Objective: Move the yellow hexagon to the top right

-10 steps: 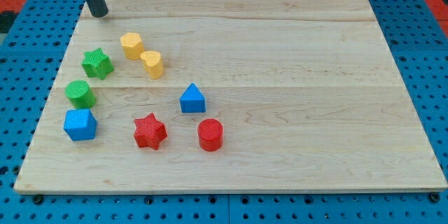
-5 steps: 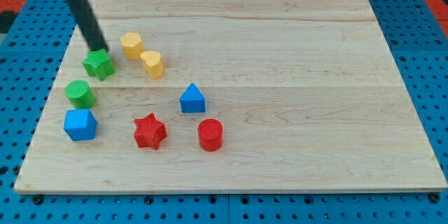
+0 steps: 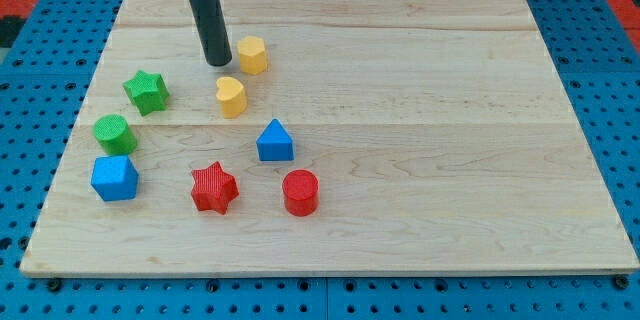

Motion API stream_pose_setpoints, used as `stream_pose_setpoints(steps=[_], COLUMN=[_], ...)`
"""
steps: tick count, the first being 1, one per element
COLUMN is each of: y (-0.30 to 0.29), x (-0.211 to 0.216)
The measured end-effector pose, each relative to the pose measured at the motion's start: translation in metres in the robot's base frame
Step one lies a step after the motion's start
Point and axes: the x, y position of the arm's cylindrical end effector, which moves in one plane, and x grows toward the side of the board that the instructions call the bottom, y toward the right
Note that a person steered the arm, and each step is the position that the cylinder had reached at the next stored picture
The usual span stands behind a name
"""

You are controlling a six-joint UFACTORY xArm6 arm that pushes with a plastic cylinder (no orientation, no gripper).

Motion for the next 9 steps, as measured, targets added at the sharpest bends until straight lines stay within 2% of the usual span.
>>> stream_pose_setpoints(steps=[1, 5, 6, 7, 8, 9], y=[0.004, 0.005, 0.024, 0.031, 0.03, 0.071], x=[-0.014, -0.016, -0.016, -0.004, 0.036, 0.026])
